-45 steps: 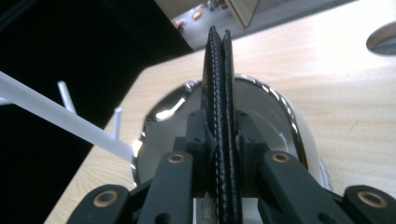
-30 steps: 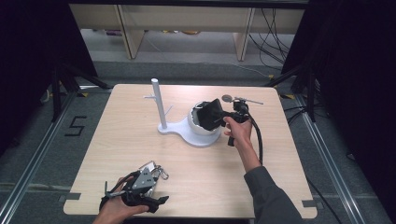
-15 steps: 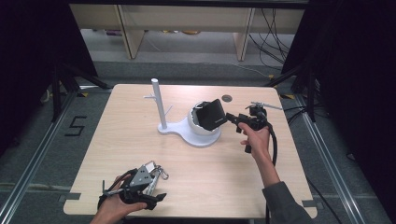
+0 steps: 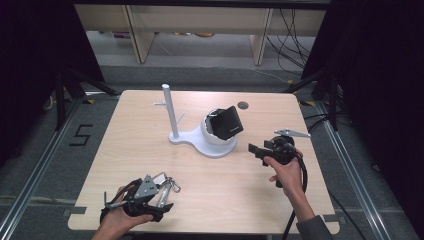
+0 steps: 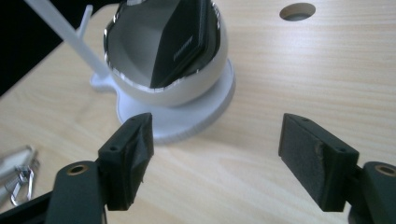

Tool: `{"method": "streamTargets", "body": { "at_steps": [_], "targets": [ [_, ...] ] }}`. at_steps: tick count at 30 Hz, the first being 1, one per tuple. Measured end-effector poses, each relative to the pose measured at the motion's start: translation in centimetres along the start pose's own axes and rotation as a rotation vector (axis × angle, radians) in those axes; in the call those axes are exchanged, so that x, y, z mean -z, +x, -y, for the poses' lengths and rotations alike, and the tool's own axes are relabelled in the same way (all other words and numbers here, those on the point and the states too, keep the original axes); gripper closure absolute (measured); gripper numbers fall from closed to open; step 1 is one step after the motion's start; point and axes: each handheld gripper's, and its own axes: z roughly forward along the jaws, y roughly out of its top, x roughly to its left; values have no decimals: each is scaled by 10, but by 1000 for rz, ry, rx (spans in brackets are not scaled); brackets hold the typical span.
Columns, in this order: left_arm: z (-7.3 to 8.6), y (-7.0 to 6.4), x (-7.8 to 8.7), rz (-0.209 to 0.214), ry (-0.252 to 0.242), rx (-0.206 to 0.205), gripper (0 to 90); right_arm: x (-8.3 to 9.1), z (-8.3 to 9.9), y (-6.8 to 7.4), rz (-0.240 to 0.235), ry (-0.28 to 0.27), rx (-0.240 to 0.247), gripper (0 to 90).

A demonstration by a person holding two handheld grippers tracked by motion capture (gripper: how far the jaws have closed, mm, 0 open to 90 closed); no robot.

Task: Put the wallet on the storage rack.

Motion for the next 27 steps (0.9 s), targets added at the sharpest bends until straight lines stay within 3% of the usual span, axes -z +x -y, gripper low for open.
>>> {"method": "streamTargets", "body": {
  "at_steps": [2, 5, 8, 12, 14, 15, 18, 21, 27],
  "targets": [
    [1, 1, 0, -14, -4, 5, 253, 3, 6, 4, 6, -3, 17, 272],
    [2, 6, 3, -48, 27, -33, 253, 6, 12, 7, -18, 20, 28, 272],
    [4, 12, 3, -56, 38, -27, 253, 9, 25, 16, -32, 40, 61, 272],
    [3, 14, 0, -63, 32, -26, 254, 9, 34, 21, -48, 52, 63, 273],
    [2, 17, 0, -67, 43, -45, 254, 10, 42, 24, -60, 59, 67, 274],
    [2, 17, 0, -71, 39, -30, 255, 11, 46, 26, -63, 68, 76, 276],
    [-1, 22, 0, -80, 40, -68, 259, 12, 50, 28, -58, 67, 94, 276],
    [-4, 25, -3, -83, 43, -59, 259, 14, 56, 32, -92, 71, 78, 277],
    [-11, 30, -15, -80, 61, -64, 260, 19, 72, 36, -87, 90, 114, 280]
  ]
}}
